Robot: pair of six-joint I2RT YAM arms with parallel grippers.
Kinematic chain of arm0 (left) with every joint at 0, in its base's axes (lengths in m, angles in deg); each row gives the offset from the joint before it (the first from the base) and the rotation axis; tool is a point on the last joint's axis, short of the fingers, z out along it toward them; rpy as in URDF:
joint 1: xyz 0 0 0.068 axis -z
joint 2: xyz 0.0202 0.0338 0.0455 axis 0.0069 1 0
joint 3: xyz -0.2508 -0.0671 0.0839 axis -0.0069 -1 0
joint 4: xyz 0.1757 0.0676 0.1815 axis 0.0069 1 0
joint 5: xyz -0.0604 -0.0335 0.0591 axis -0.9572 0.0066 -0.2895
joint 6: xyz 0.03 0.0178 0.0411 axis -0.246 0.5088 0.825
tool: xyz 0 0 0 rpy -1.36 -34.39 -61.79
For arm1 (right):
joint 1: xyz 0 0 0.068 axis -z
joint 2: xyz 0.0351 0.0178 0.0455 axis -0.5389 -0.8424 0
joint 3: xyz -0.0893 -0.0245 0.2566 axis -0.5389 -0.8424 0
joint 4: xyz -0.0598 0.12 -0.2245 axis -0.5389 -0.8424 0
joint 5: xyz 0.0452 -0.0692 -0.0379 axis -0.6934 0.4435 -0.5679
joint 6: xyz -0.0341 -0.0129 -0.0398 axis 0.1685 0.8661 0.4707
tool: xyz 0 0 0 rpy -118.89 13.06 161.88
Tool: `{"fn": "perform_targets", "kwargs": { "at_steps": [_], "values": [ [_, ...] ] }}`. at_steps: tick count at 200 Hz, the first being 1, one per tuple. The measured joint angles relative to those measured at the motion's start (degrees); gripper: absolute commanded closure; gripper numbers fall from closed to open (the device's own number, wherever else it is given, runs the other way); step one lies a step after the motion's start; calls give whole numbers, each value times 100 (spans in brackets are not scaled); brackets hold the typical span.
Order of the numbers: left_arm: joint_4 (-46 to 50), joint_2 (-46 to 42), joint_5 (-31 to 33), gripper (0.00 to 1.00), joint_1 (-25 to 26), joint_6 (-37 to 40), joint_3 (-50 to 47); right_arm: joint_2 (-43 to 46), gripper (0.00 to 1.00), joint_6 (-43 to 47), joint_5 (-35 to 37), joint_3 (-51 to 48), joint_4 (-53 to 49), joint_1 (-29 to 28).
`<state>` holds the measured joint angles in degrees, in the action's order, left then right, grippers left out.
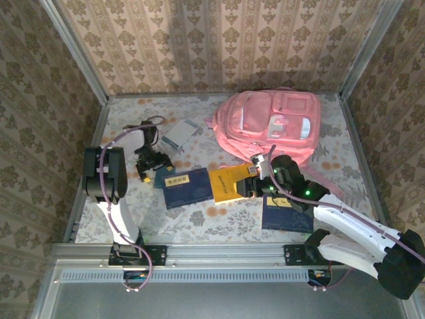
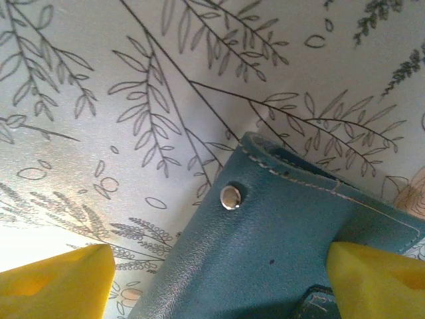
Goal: Pack the student bag
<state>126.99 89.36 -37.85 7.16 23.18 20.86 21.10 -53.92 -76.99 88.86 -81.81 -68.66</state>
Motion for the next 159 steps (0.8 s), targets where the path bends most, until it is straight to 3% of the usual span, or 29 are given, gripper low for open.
{"fn": "perform_targets", "kwargs": {
  "at_steps": [68,107,159],
  "values": [
    [57,-295,623,18,-1143,-26,-267,-101,41,42,0,2,0,-2],
    [81,-446,704,0,-1134,-15,-269,-166,41,46,-2,7,-4,-2],
    [101,-1558,697,0,-1021,105,-514,-210,40,131,-4,13,-20,-2]
  ]
}}
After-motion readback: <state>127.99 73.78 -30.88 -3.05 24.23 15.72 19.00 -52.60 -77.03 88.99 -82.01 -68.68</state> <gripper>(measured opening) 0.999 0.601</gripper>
